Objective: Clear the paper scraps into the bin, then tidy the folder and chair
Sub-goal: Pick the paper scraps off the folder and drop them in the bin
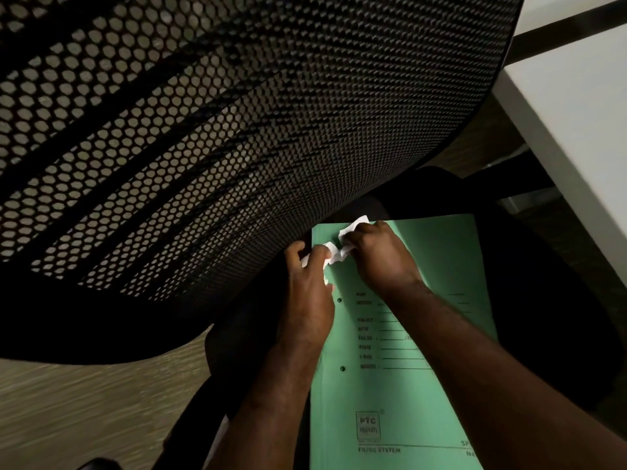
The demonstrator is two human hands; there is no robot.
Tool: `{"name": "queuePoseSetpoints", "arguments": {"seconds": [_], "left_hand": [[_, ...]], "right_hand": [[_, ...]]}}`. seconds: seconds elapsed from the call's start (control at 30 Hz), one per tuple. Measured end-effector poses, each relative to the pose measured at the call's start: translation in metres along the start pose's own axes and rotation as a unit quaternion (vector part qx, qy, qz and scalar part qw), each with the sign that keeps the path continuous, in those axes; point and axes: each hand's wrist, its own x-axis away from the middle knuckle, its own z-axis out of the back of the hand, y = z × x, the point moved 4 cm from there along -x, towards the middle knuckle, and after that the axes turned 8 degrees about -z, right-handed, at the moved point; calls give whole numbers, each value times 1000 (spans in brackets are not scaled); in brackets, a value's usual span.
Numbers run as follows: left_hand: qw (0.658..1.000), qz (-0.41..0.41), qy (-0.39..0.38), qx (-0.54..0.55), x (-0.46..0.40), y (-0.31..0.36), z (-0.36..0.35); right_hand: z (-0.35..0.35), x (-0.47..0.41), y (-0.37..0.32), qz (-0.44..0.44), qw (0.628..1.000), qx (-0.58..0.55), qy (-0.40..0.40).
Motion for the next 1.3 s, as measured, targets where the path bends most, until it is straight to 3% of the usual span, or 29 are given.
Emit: {"name": "queuePoseSetpoints", "arguments": {"seconds": [0.13, 0.23, 0.4, 0.57, 0.83, 1.1, 1.3], "left_hand": [[997, 0, -78, 24, -4, 1, -11], [996, 16, -89, 7, -11, -4, -14], [996, 83, -4, 40, -5, -20, -5], [973, 174, 14, 151, 4, -41, -6], [920, 268, 88, 272, 17, -53, -19], [862, 294, 111, 399, 8, -52, -29], [860, 314, 168, 366, -7, -64, -27]], "right_hand": [[1, 30, 7, -27, 999, -27, 18], [3, 39, 16, -86, 992, -84, 20], [10, 15, 4, -19, 995, -82, -48], [7, -2, 2, -6, 994, -50, -101], [-5, 14, 5, -38, 994, -104, 0], [-8, 41, 3, -50, 992, -113, -3], [-11, 67, 5, -85, 987, -137, 13]]}}
